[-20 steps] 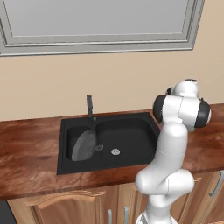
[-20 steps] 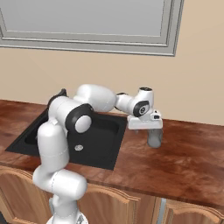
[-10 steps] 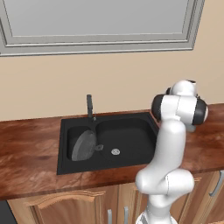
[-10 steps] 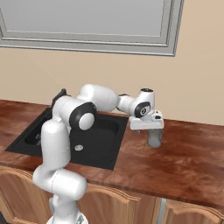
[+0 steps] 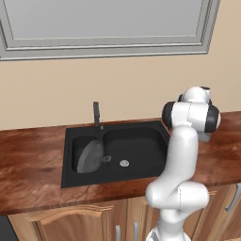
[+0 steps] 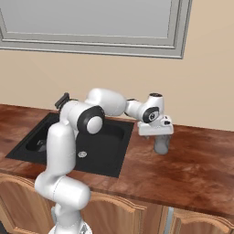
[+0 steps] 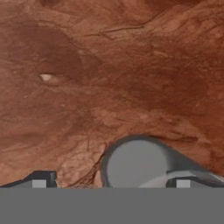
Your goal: Place the pan in the left basin and the glass cup in the right basin of the sink.
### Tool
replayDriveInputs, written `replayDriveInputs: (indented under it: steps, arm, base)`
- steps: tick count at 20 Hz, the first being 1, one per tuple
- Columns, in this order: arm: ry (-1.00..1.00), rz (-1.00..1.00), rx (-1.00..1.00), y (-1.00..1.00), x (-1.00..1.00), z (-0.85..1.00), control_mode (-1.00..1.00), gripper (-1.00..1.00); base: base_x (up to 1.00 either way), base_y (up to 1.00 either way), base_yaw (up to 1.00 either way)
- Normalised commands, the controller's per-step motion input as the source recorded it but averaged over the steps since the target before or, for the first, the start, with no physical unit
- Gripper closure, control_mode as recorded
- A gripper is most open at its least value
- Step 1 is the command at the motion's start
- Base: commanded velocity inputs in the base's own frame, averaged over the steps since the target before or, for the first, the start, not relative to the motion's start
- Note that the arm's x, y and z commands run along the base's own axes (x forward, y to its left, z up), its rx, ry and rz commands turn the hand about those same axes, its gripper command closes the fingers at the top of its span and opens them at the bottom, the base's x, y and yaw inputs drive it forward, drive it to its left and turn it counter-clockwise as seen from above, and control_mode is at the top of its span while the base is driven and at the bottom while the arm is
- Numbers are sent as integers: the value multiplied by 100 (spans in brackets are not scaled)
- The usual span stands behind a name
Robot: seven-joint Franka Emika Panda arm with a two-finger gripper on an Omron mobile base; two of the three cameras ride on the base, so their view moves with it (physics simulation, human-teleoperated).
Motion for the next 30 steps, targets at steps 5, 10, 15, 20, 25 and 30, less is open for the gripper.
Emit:
replayDriveInputs:
  steps: [5,10,15,20,25,30]
  arm:
    - [0,0,0,-6,12,-18,-100,-100]
    - [0,0,0,-7,10,-14,-100,-100]
    - [0,0,0,0,-4,-21,-100,-100]
    - [0,0,0,0,-14,-21,-100,-100]
    - [-1,-4,0,0,-21,-21,-100,-100]
    - [-3,-9,0,7,-22,-22,-100,-100]
  base:
    - [0,0,0]
    - [0,0,0]
    - [0,0,0]
    - [0,0,0]
    - [0,0,0]
    - [0,0,0]
